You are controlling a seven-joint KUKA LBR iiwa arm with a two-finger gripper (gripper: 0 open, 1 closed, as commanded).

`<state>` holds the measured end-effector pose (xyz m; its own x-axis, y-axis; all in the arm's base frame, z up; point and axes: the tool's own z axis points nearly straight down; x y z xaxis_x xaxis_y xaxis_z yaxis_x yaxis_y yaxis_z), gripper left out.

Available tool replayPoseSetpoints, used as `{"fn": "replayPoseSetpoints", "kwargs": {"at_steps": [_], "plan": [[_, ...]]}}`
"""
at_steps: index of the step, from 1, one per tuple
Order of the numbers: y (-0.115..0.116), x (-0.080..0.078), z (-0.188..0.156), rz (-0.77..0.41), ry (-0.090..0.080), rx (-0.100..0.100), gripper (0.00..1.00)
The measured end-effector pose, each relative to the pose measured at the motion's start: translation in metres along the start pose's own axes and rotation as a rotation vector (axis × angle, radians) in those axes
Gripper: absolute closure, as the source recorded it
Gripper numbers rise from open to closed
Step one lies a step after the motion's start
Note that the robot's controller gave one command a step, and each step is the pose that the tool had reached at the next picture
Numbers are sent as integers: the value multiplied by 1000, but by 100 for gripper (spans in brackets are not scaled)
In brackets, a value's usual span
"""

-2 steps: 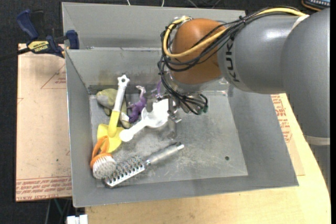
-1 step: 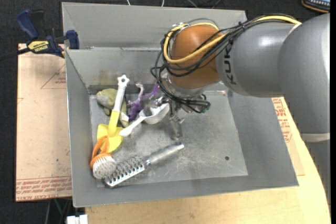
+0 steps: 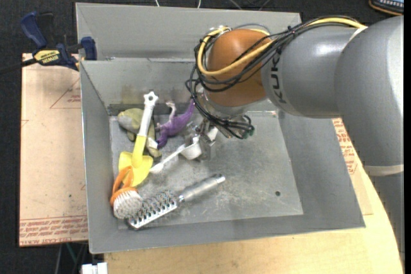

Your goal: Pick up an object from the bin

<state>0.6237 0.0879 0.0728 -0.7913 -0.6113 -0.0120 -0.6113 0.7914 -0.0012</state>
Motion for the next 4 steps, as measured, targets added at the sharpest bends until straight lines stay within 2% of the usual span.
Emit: {"fn": "replayPoseSetpoints", "kwargs": {"at_steps": [2, 4], "plan": [[1, -1, -9, 22, 0, -2, 100], [2, -2, -41, 23, -3, -2, 100]]}}
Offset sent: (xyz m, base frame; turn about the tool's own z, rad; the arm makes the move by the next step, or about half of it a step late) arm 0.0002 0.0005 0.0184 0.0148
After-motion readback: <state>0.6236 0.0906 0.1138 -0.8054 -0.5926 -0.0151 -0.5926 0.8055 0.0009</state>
